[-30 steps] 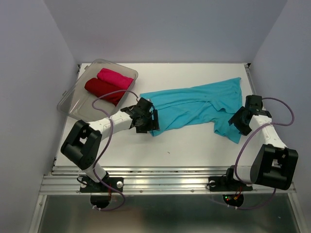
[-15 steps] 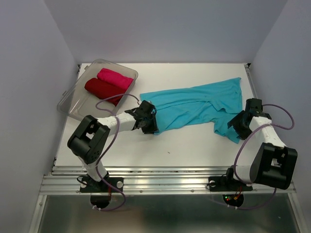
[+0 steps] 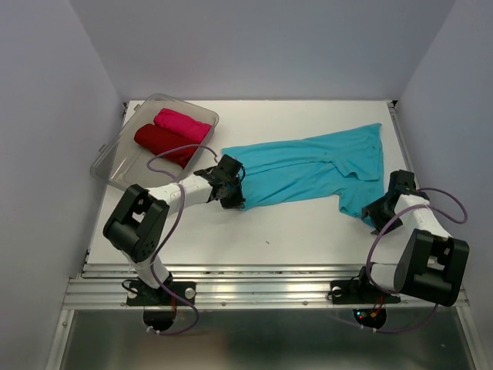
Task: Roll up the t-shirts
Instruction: Fold the T-shirt at the center of the board.
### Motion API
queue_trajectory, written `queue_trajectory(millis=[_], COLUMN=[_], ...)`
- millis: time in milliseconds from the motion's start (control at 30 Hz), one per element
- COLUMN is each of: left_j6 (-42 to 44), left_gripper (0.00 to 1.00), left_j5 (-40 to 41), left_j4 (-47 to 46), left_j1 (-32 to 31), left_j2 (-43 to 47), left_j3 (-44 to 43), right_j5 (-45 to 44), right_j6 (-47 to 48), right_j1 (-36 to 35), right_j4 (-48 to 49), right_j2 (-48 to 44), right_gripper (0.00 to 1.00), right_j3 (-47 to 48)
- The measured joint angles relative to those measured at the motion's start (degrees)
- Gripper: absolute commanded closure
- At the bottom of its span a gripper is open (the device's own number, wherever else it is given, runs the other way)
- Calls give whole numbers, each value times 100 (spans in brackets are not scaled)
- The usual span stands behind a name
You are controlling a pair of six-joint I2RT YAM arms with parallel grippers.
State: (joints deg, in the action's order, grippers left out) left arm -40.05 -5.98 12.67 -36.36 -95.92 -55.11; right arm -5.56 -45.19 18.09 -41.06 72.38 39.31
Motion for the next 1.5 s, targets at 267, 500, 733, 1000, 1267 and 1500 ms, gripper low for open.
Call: queue_trajectory(millis=[267, 500, 733, 1000, 1267, 1500], left_j6=[170, 275, 343, 365, 369, 396], left_gripper=[100, 100, 100, 100, 100, 100], left_j5=[-101, -195, -236, -256, -286, -291], left_j4=[70, 133, 177, 184, 229, 293], left_j1=[125, 227, 313, 345, 345, 407], left_j2=[70, 70, 70, 70, 70, 70], left_j3=[-151, -216, -267, -269, -302, -417], right_j5=[-140, -396, -522, -562, -579, -518], right_j6=[-109, -114, -114, -111, -48, -4], right_j1=[0, 70, 173, 179, 179, 179], right_j4=[245, 426, 654, 872, 914, 896], right_j2=[11, 24, 238, 278, -304, -352], right_gripper=[52, 53, 77, 99, 99, 99], right_j3=[-136, -136, -177, -184, -162, 168])
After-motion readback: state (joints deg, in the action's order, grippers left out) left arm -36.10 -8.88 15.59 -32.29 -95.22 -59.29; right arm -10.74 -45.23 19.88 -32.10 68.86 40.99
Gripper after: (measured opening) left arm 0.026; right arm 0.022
